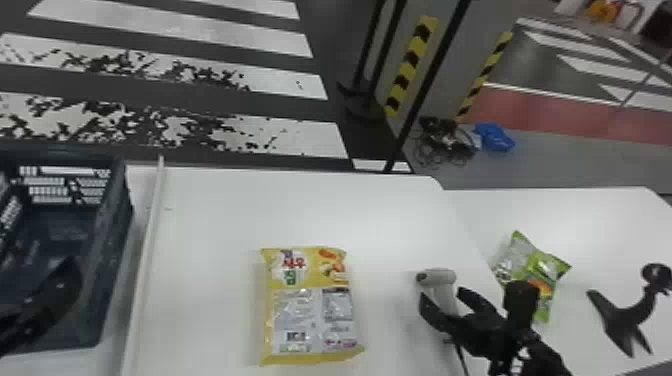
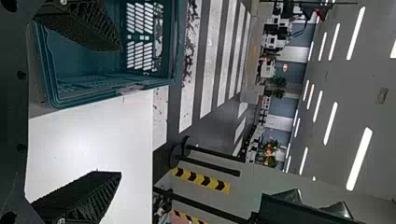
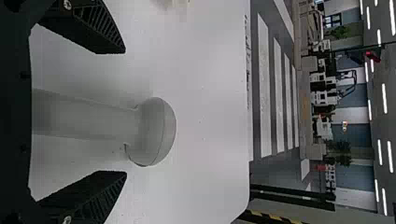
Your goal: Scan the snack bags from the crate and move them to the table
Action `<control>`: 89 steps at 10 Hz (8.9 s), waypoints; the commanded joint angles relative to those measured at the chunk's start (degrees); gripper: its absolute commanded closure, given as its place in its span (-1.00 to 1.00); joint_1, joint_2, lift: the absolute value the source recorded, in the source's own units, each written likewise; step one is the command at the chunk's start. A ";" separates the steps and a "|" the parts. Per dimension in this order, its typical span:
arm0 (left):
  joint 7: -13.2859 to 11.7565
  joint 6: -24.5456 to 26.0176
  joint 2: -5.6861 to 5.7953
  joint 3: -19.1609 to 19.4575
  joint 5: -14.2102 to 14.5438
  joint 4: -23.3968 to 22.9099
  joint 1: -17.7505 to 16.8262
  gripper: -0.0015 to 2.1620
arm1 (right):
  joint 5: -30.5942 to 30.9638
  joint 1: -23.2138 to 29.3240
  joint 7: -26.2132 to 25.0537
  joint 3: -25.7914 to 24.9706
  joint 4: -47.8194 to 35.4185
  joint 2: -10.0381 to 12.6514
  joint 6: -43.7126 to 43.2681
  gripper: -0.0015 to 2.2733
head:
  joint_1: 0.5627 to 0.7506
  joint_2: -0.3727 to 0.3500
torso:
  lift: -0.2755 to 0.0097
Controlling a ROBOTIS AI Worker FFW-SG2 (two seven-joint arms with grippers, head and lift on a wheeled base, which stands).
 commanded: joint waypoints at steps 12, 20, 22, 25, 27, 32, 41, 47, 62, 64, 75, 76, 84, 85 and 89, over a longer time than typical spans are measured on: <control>0.79 -1.08 0.65 -0.44 0.18 1.18 -1.14 -0.97 | 0.02 10.76 -11.39 -1.68 -23.45 6.42 8.22 0.97 | 0.41 -0.86 | 0.27; 2.72 -1.96 2.06 -0.35 0.35 1.27 -1.49 -0.97 | -2.53 26.49 -17.28 5.18 -39.63 17.50 6.99 0.97 | 0.41 -0.51 | 0.27; 2.81 -2.14 1.88 -0.17 0.26 1.27 -1.23 -0.97 | -2.53 28.60 -18.60 9.04 -41.21 17.59 6.81 0.97 | 0.41 -0.42 | 0.27; 2.81 -2.32 1.80 0.09 0.35 1.18 -0.97 -0.97 | -2.27 30.88 -19.83 16.16 -41.38 17.59 5.23 0.97 | 0.41 -0.14 | 0.27; 2.81 -2.49 1.71 -0.26 0.35 1.54 -1.23 -0.97 | -1.56 33.08 -21.15 19.68 -42.79 17.50 2.77 0.97 | 0.41 0.01 | 0.27; 2.72 -2.67 1.97 -1.58 0.44 1.27 -1.58 -0.97 | 4.50 34.93 -25.80 28.47 -41.65 16.09 -3.73 0.97 | 0.41 0.24 | 0.27; 2.64 -3.02 3.82 -1.23 0.97 -0.92 0.35 -0.97 | 11.88 29.48 -35.82 36.55 -31.98 13.19 -6.90 0.97 | 0.41 0.46 | 0.27; 2.11 -3.02 3.64 -1.14 1.06 -1.10 0.62 -0.97 | 11.18 27.72 -36.61 36.29 -28.46 12.75 -11.64 0.97 | 0.41 0.43 | 0.27; 1.58 -2.84 2.85 -0.96 0.97 -1.98 1.58 -0.97 | 6.61 26.67 -36.00 30.75 -30.84 11.52 -14.98 0.97 | 0.41 0.34 | 0.27; 1.58 -2.84 2.76 -0.96 0.97 -2.42 1.76 -0.97 | 2.83 23.85 -34.15 23.28 -32.68 11.52 -9.88 0.97 | 0.41 0.12 | 0.27; 1.14 -2.32 3.47 -0.26 1.49 -2.33 1.14 -0.97 | 2.57 -2.16 -13.67 6.14 -3.94 5.63 2.24 0.97 | 0.41 -0.67 | 0.27; 1.14 -2.32 3.55 -0.44 1.58 -2.16 1.14 -0.97 | 2.39 -3.22 -12.88 5.97 -1.83 5.37 2.24 0.97 | 0.41 -0.67 | 0.27; 1.14 -2.14 3.11 -1.84 1.23 -1.89 0.53 -0.97 | 0.81 -1.46 -11.83 5.18 -2.36 4.32 -0.04 -1.00 | 0.41 -0.77 | 0.27; 1.14 -1.96 3.11 -1.93 1.23 -1.89 0.35 -0.97 | 0.81 -0.41 -12.36 5.00 -4.56 4.49 0.14 -1.00 | 0.41 -0.77 | 0.27; 1.05 -1.96 3.38 -1.93 1.41 -1.19 -0.17 -0.97 | -0.33 8.91 -17.89 5.88 -21.52 6.07 2.07 -0.99 | 0.41 -0.75 | 0.27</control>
